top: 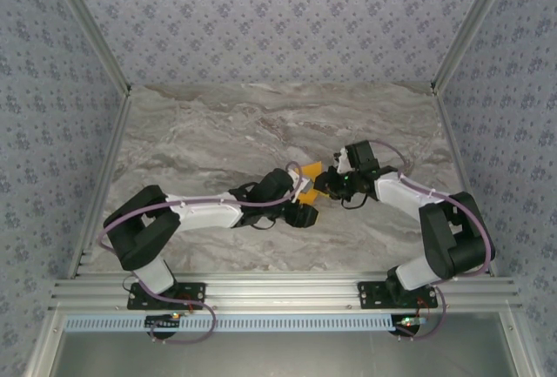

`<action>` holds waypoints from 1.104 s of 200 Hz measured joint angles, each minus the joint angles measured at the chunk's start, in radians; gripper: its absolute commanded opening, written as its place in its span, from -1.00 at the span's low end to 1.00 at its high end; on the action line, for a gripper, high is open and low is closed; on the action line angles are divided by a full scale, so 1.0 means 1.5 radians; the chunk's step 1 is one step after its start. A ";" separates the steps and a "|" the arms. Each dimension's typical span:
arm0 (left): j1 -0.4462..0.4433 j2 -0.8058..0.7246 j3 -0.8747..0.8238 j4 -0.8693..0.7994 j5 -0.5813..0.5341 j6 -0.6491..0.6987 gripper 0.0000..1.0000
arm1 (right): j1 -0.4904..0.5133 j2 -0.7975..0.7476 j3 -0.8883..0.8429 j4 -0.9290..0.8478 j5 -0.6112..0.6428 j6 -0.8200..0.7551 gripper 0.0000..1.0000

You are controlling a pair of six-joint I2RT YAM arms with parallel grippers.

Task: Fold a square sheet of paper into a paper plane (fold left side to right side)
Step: Fold the wing for the fifth time at the center of the table.

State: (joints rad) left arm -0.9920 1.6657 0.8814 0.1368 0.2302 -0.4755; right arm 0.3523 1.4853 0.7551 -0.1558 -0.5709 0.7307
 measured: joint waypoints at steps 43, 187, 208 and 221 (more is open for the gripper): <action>-0.003 0.000 0.016 -0.038 -0.069 0.039 0.26 | -0.013 0.025 0.047 -0.037 0.002 -0.022 -0.62; -0.032 0.076 0.115 -0.077 -0.161 0.077 0.33 | -0.028 0.059 0.087 -0.058 -0.012 -0.043 -0.66; -0.037 0.095 0.132 -0.087 -0.188 0.080 0.29 | -0.028 0.060 0.087 -0.058 -0.013 -0.041 -0.65; -0.040 0.104 0.143 -0.094 -0.205 0.081 0.23 | -0.032 0.064 0.087 -0.058 -0.012 -0.040 -0.66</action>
State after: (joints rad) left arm -1.0523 1.8210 1.0954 -0.0044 -0.0776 -0.3542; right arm 0.3050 1.5806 0.8860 -0.2432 -0.5896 0.6704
